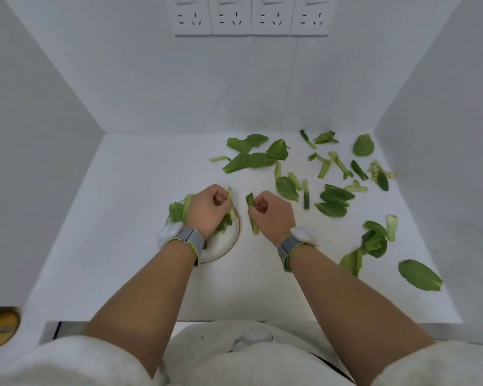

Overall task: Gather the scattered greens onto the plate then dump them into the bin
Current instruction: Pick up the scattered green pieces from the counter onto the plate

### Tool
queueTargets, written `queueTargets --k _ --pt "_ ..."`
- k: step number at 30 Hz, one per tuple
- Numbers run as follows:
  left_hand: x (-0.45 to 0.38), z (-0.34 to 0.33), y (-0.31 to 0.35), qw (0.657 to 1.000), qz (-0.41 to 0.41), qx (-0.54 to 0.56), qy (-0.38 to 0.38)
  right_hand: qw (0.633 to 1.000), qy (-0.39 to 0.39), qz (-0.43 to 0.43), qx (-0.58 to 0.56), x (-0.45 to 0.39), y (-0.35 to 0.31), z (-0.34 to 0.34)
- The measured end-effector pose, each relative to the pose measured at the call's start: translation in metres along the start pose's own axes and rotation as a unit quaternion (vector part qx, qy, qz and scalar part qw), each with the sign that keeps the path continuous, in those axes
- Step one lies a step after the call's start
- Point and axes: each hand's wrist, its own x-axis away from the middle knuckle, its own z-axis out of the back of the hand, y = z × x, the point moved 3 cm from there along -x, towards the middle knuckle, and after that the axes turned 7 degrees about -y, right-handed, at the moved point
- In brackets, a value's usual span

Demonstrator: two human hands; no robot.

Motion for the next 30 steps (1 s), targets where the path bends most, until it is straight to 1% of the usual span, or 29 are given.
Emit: queueTargets --k 4,6,11,14,16,20,24,26,30 --pt "0.014 0.033 -0.028 0.999 0.033 -0.025 0.014 0.999 -0.034 0.025 -0.009 -0.001 -0.026 -0.032" --pt "0.018 0.037 -0.034 0.998 0.034 -0.049 0.01 0.999 -0.039 0.02 -0.001 -0.002 -0.027 -0.038" --pt "0.025 0.042 -0.048 0.994 0.02 -0.11 -0.02 0.999 -0.036 0.013 0.037 -0.003 -0.026 -0.052" --pt "0.025 0.04 -0.05 0.991 0.007 -0.131 -0.013 0.998 -0.035 0.012 0.053 -0.001 -0.02 -0.053" --pt "0.023 0.038 -0.049 0.99 -0.004 -0.141 -0.003 0.998 -0.021 -0.006 0.057 0.001 -0.015 -0.052" --pt "0.015 0.032 -0.037 0.988 -0.028 -0.154 0.003 0.996 0.03 -0.044 0.077 0.0 -0.004 -0.039" --pt "-0.002 0.016 -0.01 0.987 -0.084 -0.138 -0.004 0.987 0.074 -0.105 0.093 0.006 0.023 -0.016" --pt "-0.015 -0.003 0.008 0.984 -0.112 -0.134 -0.019 0.981 0.091 -0.148 0.09 0.009 0.044 0.002" --pt "-0.032 -0.043 0.029 0.975 -0.122 -0.173 -0.067 0.967 0.126 -0.206 0.08 0.013 0.081 0.035"
